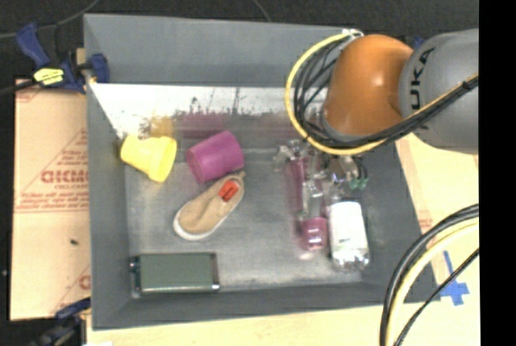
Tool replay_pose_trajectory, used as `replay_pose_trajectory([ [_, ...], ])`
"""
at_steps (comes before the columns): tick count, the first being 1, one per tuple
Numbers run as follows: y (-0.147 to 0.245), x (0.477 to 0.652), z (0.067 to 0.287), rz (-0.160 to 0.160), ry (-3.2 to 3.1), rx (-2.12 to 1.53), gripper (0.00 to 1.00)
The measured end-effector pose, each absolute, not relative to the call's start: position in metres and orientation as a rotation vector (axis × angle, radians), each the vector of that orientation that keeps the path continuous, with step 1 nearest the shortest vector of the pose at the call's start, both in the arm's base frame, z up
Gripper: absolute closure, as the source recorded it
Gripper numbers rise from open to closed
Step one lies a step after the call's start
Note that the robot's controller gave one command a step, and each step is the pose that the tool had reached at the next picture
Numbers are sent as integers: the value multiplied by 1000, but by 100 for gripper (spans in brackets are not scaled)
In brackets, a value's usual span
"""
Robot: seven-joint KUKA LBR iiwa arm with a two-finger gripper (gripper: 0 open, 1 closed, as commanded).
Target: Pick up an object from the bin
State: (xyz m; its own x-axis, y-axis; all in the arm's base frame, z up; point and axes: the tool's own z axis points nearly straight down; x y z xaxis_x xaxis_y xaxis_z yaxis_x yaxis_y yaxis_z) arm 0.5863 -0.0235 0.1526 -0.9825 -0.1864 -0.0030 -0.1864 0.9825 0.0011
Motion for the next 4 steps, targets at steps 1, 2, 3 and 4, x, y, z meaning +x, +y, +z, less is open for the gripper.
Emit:
replay_pose_trajectory([
  [1,-27,617,152,-2,3123,-217,0],
  [2,59,621,98,-1,3094,-480,0],
  [3,83,628,82,3,3081,-558,0],
  [4,81,610,71,1,3101,-405,100],
])
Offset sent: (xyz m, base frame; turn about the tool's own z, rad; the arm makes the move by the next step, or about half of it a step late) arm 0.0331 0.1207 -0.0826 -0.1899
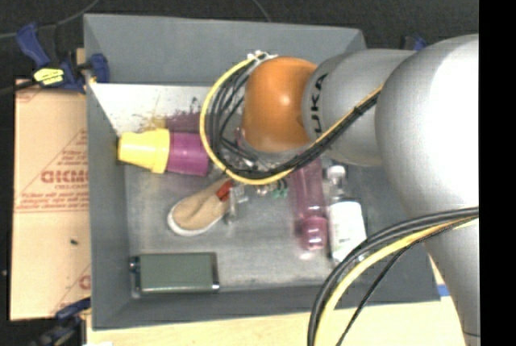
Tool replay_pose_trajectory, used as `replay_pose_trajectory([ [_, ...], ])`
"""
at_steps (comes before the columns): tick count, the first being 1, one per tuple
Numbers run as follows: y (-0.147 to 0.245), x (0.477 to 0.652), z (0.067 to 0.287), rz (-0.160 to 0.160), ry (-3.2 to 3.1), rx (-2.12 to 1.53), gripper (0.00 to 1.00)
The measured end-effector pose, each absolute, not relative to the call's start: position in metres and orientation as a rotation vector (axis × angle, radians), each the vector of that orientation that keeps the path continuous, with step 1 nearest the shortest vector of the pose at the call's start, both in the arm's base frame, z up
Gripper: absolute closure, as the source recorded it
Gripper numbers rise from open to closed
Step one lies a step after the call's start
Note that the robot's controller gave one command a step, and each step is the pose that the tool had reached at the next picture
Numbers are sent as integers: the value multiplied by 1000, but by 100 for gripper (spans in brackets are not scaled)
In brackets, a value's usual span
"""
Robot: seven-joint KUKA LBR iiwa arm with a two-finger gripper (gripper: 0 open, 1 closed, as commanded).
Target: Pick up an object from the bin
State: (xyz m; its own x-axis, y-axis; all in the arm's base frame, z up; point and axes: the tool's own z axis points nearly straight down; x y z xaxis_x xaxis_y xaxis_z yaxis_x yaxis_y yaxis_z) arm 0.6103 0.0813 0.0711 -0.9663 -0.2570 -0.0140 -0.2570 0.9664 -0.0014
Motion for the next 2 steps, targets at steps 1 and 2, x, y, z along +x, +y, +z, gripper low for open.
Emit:
replay_pose_trajectory([
  [1,81,610,71,0,3101,-406,100],
  [2,81,610,71,0,3101,-406,100],
])
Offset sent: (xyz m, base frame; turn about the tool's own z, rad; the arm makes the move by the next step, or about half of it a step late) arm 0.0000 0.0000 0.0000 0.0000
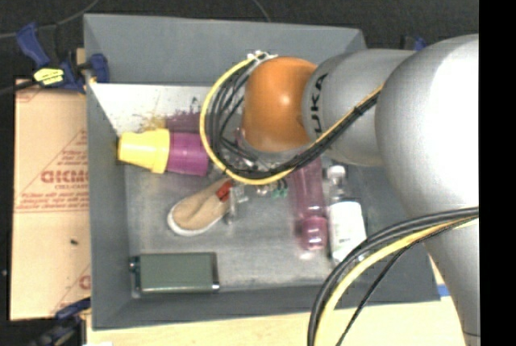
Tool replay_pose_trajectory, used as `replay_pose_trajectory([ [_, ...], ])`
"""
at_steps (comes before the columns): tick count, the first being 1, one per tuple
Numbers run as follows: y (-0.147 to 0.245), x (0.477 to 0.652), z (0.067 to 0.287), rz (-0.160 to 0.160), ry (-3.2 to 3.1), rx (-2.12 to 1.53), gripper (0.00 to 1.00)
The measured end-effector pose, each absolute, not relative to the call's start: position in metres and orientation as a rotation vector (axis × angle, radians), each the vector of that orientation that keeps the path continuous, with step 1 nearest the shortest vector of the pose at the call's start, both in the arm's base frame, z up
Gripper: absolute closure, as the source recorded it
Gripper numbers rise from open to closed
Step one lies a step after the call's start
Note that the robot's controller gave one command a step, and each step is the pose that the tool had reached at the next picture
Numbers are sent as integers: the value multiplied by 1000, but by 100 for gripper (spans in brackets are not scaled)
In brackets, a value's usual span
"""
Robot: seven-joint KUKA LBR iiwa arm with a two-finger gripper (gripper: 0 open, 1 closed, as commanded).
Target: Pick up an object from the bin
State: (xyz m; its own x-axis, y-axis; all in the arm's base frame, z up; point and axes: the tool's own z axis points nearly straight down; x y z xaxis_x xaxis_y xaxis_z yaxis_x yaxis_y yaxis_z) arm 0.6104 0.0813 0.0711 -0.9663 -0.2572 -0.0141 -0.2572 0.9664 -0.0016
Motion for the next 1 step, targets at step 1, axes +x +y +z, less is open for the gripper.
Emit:
replay_pose_trajectory([
  [1,75,607,87,0,3092,-448,100],
])
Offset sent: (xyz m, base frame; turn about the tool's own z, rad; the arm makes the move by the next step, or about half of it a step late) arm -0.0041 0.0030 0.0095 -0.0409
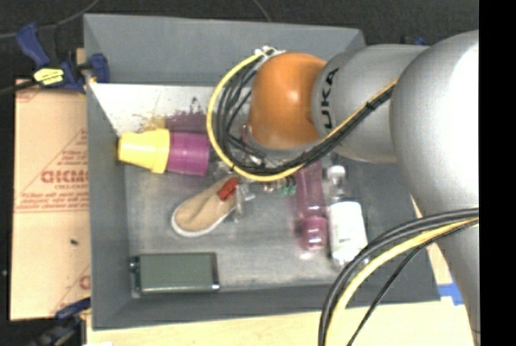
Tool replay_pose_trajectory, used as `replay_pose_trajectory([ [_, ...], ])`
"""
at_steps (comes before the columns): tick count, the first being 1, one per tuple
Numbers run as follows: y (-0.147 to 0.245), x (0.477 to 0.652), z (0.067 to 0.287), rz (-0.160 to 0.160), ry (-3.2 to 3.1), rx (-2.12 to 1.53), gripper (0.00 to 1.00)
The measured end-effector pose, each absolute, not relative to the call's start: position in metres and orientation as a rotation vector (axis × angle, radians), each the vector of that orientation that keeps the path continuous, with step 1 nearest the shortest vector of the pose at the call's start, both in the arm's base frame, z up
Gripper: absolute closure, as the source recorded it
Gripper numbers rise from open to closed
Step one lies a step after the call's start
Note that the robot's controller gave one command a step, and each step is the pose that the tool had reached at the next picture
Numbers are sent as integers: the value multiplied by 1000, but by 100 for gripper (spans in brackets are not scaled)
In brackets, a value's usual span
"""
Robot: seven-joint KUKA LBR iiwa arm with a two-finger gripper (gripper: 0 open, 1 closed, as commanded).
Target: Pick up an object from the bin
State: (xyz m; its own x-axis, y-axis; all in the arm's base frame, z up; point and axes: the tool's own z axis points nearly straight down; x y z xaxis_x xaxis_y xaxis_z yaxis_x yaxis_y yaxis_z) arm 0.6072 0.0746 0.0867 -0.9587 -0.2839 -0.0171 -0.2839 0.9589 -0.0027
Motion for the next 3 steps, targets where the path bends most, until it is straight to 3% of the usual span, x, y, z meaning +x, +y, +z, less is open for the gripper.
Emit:
replay_pose_trajectory([
  [2,83,607,81,-1,3091,-469,100],
  [3,71,601,109,-3,3076,-523,100],
])
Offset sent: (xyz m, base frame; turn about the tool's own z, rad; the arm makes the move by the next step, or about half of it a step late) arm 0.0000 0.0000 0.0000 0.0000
